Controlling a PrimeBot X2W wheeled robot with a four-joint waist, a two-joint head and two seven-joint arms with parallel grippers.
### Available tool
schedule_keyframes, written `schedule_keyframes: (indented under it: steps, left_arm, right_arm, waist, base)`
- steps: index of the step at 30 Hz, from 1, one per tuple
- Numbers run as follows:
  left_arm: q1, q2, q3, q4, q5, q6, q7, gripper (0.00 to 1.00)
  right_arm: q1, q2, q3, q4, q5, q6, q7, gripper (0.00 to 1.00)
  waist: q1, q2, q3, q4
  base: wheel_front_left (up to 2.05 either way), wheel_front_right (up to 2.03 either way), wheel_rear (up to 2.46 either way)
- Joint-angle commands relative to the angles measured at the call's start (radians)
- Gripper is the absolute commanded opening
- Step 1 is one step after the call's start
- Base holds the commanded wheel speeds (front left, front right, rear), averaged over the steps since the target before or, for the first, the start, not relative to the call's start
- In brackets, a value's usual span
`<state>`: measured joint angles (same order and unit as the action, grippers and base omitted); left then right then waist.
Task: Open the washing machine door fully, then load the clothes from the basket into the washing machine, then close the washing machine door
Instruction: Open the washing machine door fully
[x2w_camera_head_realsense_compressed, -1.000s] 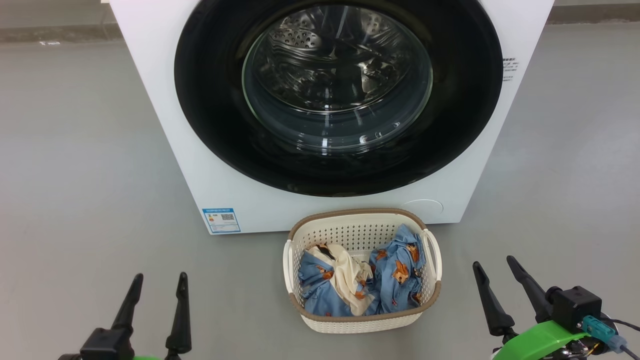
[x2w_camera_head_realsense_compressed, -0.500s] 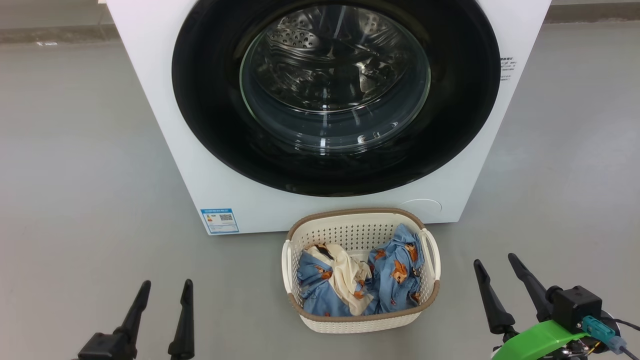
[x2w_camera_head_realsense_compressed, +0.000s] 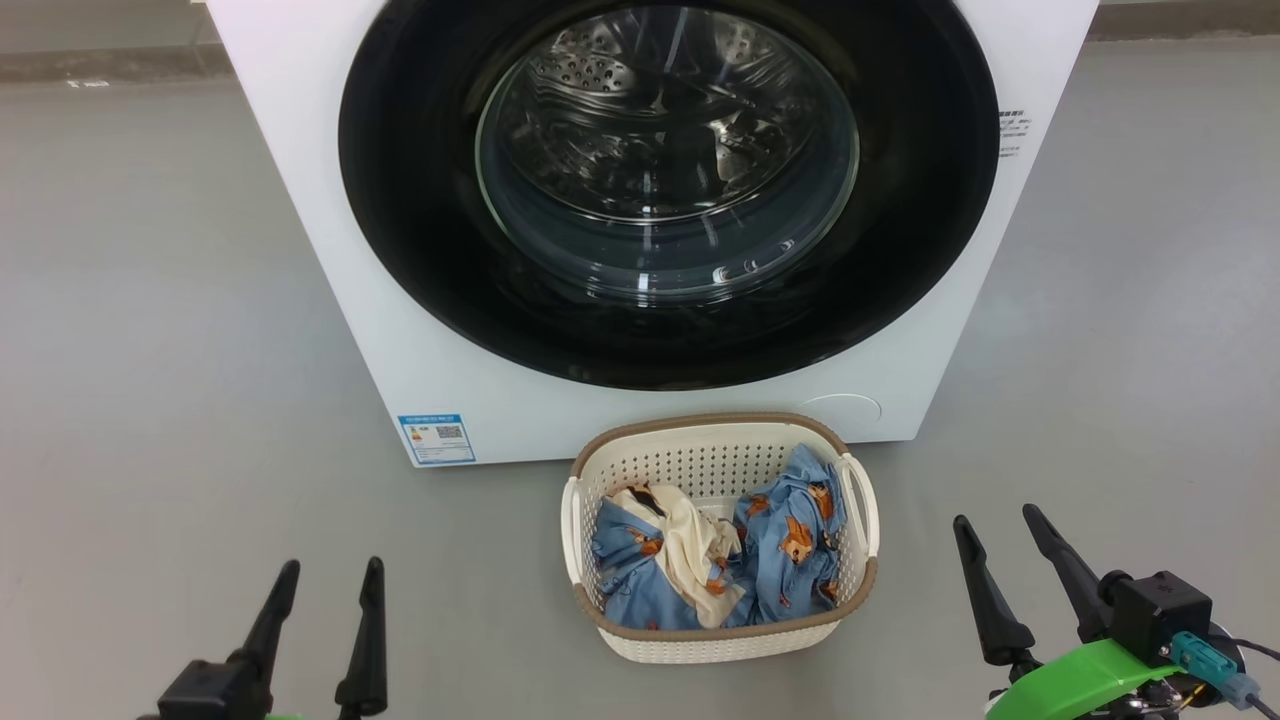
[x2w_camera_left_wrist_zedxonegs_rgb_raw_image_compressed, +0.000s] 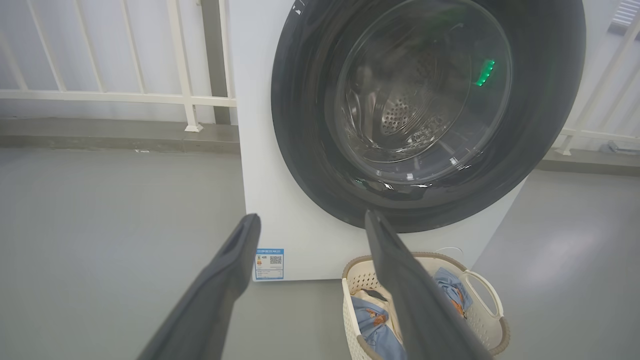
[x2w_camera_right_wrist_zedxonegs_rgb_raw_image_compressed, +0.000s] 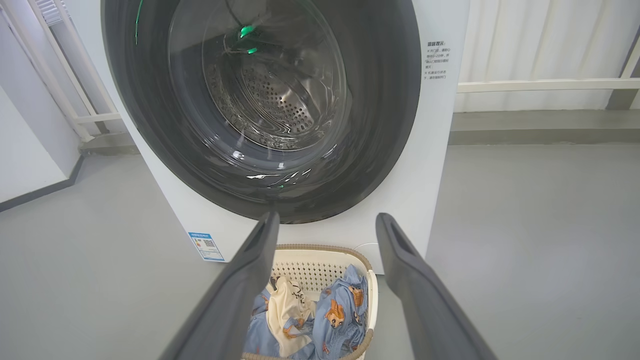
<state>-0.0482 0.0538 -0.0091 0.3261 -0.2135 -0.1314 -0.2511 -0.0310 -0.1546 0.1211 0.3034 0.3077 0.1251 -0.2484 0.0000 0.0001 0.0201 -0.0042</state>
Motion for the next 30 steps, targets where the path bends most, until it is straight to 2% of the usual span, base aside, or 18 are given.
schedule_keyframes:
  steps: [1,11,30]
  left_arm:
    - [-0.051,0.022,0.029,-0.014,0.014,0.001,-0.011,1.00]
    - [-0.062,0.019,0.040,-0.017,0.033,0.001,-0.011,1.00]
    - [-0.076,0.019,0.049,-0.027,0.041,0.001,-0.011,1.00]
  right_arm:
    - [-0.015,-0.008,0.012,-0.027,-0.009,0.006,-0.013,1.00]
    - [-0.026,-0.005,0.008,-0.031,-0.009,0.006,-0.013,1.00]
    - [-0.034,0.000,0.000,-0.038,-0.015,0.006,-0.013,1.00]
  waist:
    - [0.0000,-0.0001,0.001,0.000]
    - [0.0000,-0.0001,0.017,-0.003]
    - [0.0000,-0.0001,0.038,-0.010]
  base:
    - [0.21,0.21,-0.42]
    - [0.58,0.58,-1.16]
    - [1.21,1.21,-2.41]
